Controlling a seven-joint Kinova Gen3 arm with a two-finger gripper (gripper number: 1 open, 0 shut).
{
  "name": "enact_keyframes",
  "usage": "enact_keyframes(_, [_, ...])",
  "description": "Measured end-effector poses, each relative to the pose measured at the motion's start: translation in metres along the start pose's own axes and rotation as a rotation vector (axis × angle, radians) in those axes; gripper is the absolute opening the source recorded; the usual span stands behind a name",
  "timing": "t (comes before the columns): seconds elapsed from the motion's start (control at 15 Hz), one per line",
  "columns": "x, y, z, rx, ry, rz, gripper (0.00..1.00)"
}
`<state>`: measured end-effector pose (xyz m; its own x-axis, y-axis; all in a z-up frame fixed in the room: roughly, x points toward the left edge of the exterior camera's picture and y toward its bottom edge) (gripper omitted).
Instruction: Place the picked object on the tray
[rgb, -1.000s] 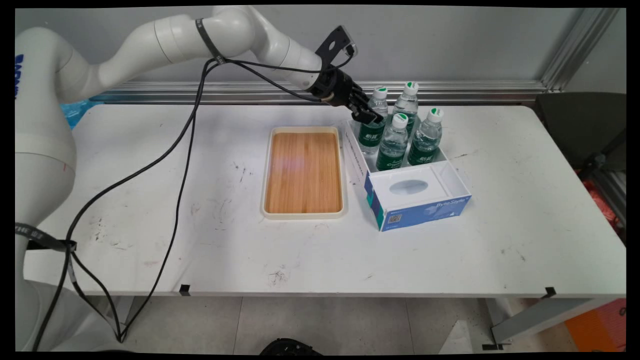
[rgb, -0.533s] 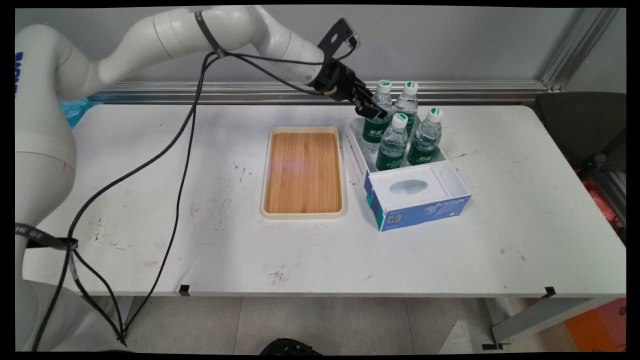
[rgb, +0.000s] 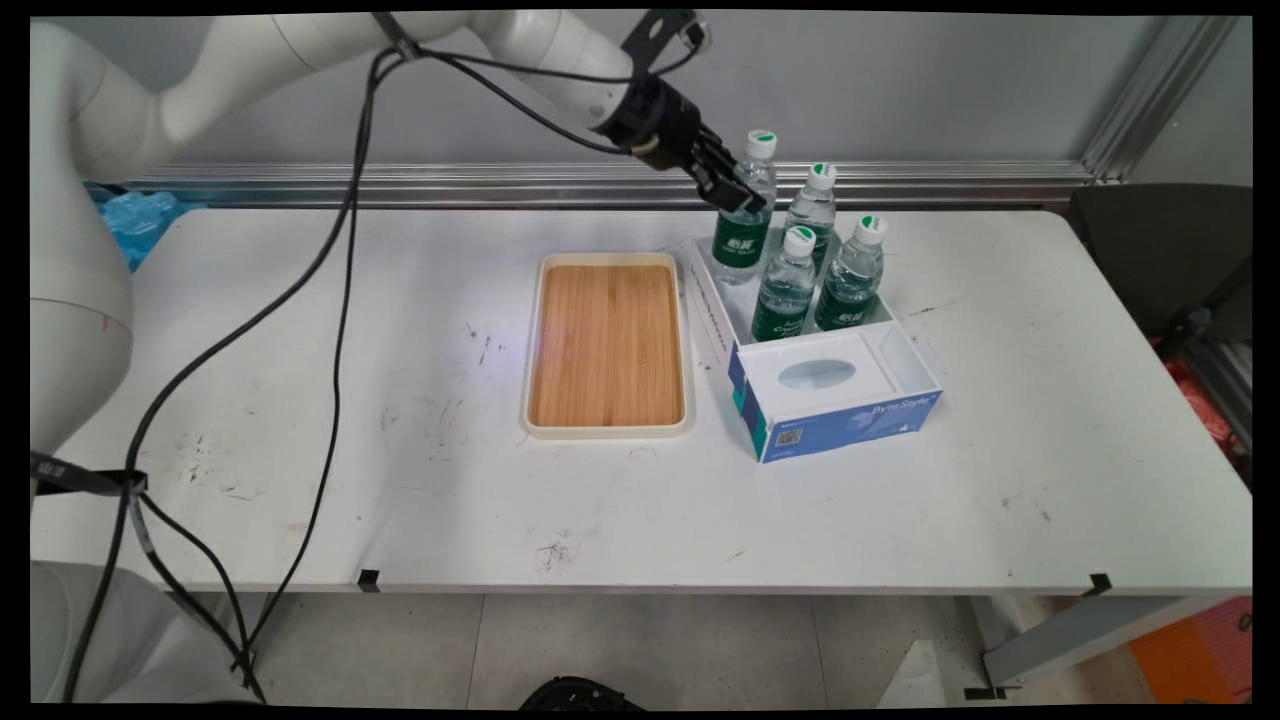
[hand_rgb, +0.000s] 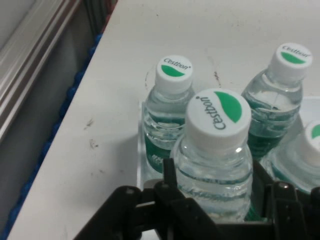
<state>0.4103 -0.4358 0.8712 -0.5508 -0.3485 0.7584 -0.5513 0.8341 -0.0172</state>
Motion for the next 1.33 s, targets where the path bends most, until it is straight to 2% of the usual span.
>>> enact_keyframes(0.33, [0.007,0.007,-0.029,0.003,-0.016,-0.007,0.00])
enact_keyframes(0.53, [0.002,0.013,-0.048,0.002,-0.033,-0.017,0.00])
enact_keyframes(0.93, [-0.035,0.041,-0.076,-0.033,-0.063,-0.004,0.00])
enact_keyframes(1.33, [-0.066,0.059,-0.077,-0.073,-0.064,0.009,0.00])
